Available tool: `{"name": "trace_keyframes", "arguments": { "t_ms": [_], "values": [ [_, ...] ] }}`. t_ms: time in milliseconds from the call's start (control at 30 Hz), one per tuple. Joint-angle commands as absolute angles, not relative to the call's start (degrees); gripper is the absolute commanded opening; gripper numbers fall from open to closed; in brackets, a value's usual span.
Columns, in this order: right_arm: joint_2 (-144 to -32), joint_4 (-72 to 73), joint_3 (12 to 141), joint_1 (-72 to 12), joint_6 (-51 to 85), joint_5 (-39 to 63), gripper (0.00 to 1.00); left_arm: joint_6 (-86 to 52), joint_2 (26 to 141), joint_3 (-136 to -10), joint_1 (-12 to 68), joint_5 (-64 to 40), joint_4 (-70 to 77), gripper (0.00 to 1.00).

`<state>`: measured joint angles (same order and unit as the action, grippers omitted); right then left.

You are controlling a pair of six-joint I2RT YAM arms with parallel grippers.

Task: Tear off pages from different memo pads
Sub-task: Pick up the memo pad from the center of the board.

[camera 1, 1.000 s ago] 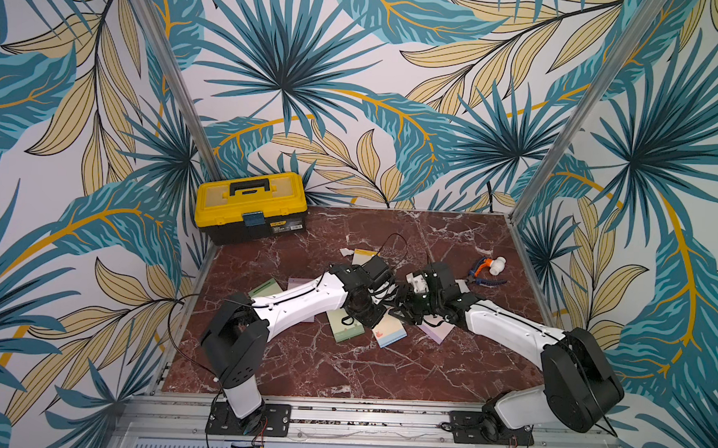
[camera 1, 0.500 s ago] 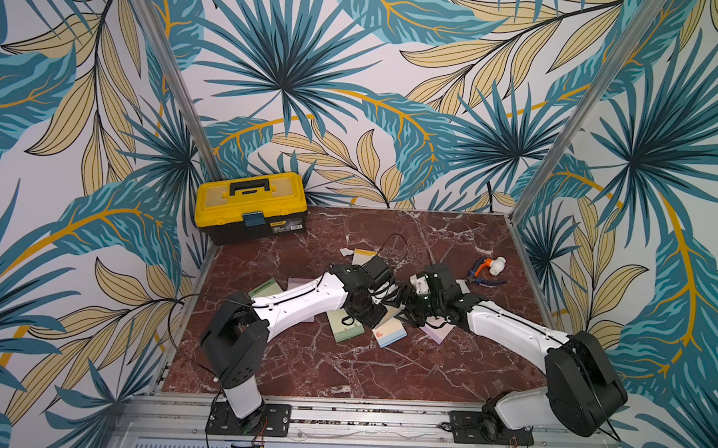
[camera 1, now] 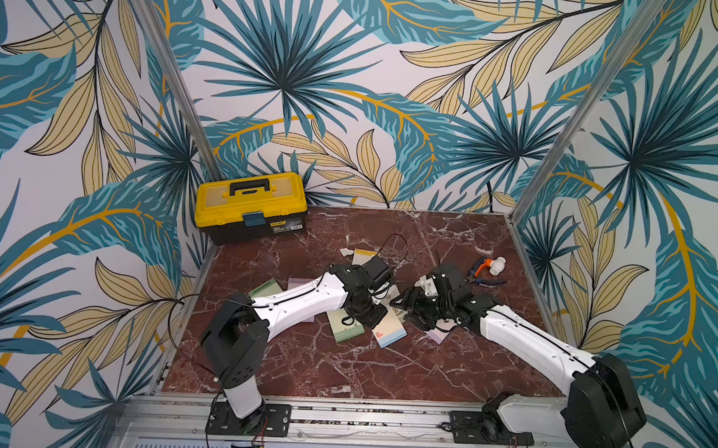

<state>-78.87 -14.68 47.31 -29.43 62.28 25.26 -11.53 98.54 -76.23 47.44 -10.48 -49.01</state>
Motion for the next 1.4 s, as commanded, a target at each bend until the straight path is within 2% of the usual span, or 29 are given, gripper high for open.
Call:
{"name": "trace_keyframes", "arguments": {
  "t_ms": [0,233,367,567,933,1100,1367],
  "values": [
    [-80.3,-4.4,45.3,-29.8,66.9,27.1,0.68,-10.5,99.0,-77.2,47.5,-12.0,-49.2,0.0],
    [-82.9,1.8,43.9,-29.8,71.5,24.5,0.71,-10.2,99.2,-76.9,47.5,-13.4,-49.5,0.08],
    [-83.9,3.7,42.6,-29.8,72.7,24.8,0.71,-10.2,99.0,-76.7,47.5,-13.9,-49.2,0.2],
    [-84.7,5.8,41.1,-30.1,73.7,25.0,0.71,-10.4,99.1,-76.8,47.5,-13.8,-49.3,0.29],
    [-84.0,5.2,41.1,-30.1,73.3,25.1,0.71,-11.0,100.1,-77.3,47.5,-13.8,-49.6,0.31],
    [-83.8,5.4,41.0,-30.1,73.5,25.2,0.71,-10.3,99.4,-76.8,47.6,-17.8,-48.3,0.35],
    [-83.5,5.4,40.7,-30.2,73.5,25.2,0.71,-11.1,98.9,-76.2,47.6,-16.1,-47.7,0.37]
  ]
}}
